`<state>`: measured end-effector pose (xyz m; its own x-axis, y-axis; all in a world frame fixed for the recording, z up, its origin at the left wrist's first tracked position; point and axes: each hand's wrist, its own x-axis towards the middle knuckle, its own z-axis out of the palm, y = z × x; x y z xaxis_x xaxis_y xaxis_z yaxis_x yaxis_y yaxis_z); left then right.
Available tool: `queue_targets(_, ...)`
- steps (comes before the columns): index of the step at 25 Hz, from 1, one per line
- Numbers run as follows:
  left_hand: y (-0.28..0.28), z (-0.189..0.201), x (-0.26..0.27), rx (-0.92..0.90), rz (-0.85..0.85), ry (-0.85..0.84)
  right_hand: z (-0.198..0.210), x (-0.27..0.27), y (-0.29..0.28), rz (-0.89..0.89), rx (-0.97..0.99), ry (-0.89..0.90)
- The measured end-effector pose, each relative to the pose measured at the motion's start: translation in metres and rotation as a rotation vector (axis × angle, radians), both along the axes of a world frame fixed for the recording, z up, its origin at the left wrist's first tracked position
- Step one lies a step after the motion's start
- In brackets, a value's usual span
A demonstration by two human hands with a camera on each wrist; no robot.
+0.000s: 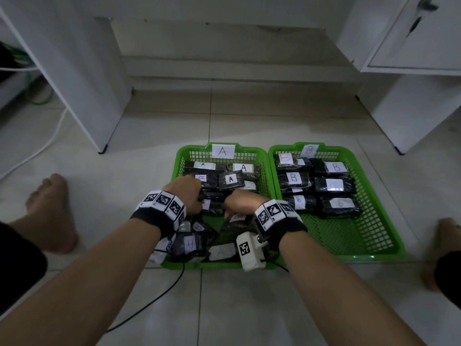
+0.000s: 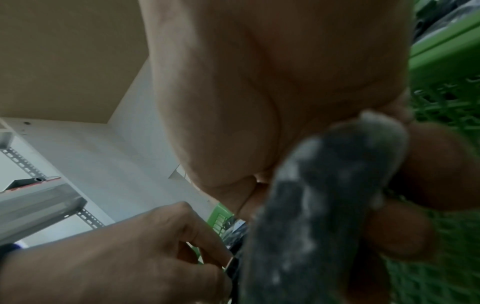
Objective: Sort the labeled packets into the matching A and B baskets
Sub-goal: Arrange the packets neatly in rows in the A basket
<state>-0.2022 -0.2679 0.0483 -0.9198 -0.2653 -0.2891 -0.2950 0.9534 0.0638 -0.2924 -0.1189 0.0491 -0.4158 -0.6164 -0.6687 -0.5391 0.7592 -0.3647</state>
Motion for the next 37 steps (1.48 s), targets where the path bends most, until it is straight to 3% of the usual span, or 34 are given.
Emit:
queue_targets(8,0.001,0.025,0.002,-0.044,0.105,0.039,-0.001,-0.001,0.001,0.028,-0.073,-0.12)
queue_targets(11,-0.007,0.04,0.001,0.019,0.164,0.11,0.012,-0.018,0.024,-0.273,-0.29,-0.269)
queue_targets(15,-0.008,0.041,0.001,0.564,0.44,0.321,0.024,-0.031,0.058,-0.623,-0.619,-0.618)
queue_targets(17,-0.002,0.036,-0.003,0.926,0.621,0.381,0.025,-0.034,0.066,-0.716,-0.707,-0.65)
queue_targets(19,0.006,0.032,-0.001,1.353,0.725,0.338,0.023,-0.035,0.07,-0.82,-0.794,-0.644)
queue_targets(21,0.011,0.029,0.005,1.624,0.683,0.238,0.02,-0.036,0.072,-0.926,-0.858,-0.645)
queue_targets(25,0.015,0.032,0.015,1.878,0.501,0.153,0.019,-0.037,0.074,-1.006,-0.867,-0.578)
queue_targets(27,0.014,0.033,0.014,1.864,0.495,0.243,0.021,-0.039,0.075,-1.012,-0.901,-0.586)
queue_targets(29,0.013,0.03,0.013,1.714,0.514,0.317,0.024,-0.042,0.077,-0.995,-0.949,-0.615)
queue_targets(34,0.013,0.025,0.008,1.398,0.641,0.329,0.029,-0.051,0.086,-0.994,-0.987,-0.6)
queue_targets(37,0.008,0.017,0.0,1.317,0.684,0.515,0.032,-0.054,0.089,-1.02,-0.98,-0.563)
